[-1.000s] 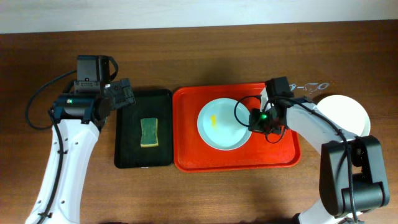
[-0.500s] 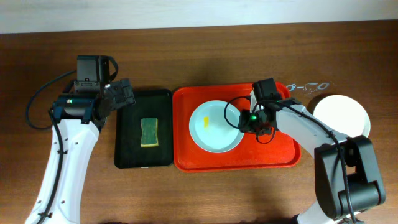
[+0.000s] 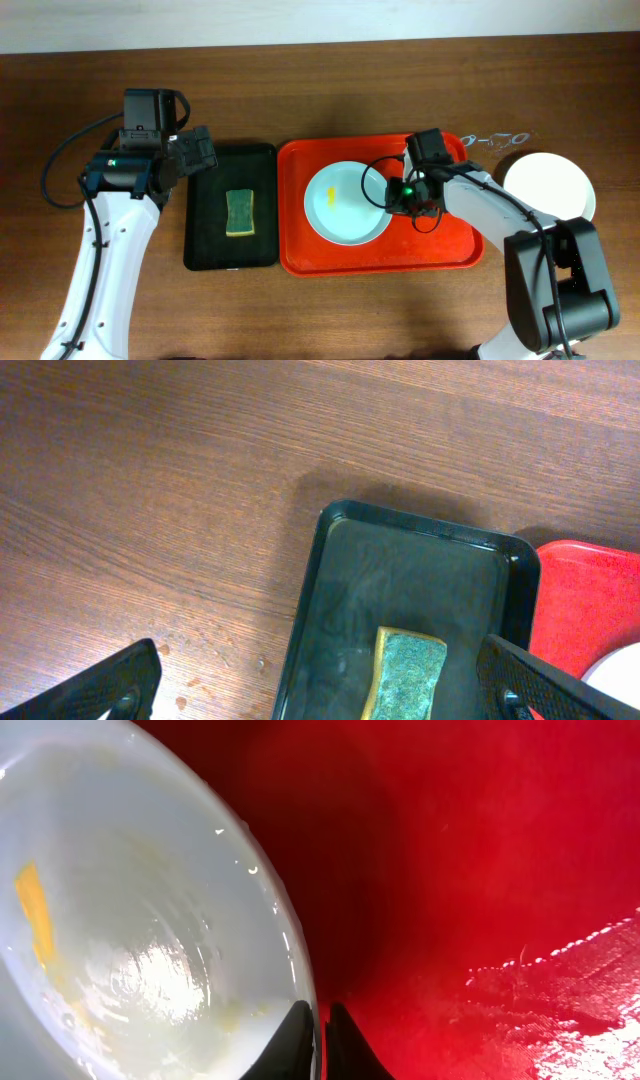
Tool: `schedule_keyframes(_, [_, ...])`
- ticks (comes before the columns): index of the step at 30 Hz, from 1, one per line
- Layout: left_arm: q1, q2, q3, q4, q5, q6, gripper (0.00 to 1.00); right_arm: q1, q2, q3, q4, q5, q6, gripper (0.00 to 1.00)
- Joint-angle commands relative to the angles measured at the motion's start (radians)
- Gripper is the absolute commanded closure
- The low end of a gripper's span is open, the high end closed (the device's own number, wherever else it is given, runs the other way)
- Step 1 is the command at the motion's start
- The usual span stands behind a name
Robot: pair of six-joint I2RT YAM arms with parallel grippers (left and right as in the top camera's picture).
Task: Clean dirty plates on tray and stack at the side
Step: 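Reach the left gripper toward the sponge on the black tray, then grasp the green-and-yellow sponge with the left gripper and lift it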
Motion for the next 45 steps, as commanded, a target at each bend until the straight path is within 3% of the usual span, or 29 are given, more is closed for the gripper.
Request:
schedule_keyframes(1, [0.005,-0.001,0.005,-0.002,-0.014,0.005,0.01,0.034,0.003,-0.009,0.010,0.039,-0.010,0.96])
schedule_keyframes(6, [0.005,-0.001,0.005,-0.001,-0.014,0.005,0.01,0.040,0.003,-0.008,0.005,0.038,-0.014,0.96])
schedule_keyframes(9, [0.005,-0.001,0.005,-0.002,-0.014,0.005,0.01,0.045,0.003,0.014,-0.047,0.018,-0.096,0.96])
schedule_keyframes(20, [0.005,-0.001,0.005,0.017,-0.010,0.005,0.01,0.067,0.003,0.014,-0.051,0.055,-0.096,0.96])
schedule_keyframes(24, [0.005,0.002,-0.025,-0.063,0.226,0.005,0.01,0.067,0.003,0.014,-0.051,0.061,-0.095,0.96])
schedule_keyframes(28, [-0.039,0.004,-0.193,-0.053,0.222,0.016,0.30,0.067,0.003,0.014,-0.051,0.061,-0.095,0.96])
schedule_keyframes(32, [-0.122,0.035,-0.327,0.060,0.222,0.107,0.43,0.067,0.003,0.014,-0.050,0.061,-0.095,0.96])
schedule_keyframes(37, [-0.152,0.201,-0.238,0.053,0.222,0.110,0.37,0.067,0.003,0.014,-0.048,0.060,-0.095,0.96])
schedule_keyframes(45, [-0.152,0.331,-0.182,0.093,0.213,0.109,0.37,0.067,0.003,0.014,-0.051,0.060,-0.095,0.96])
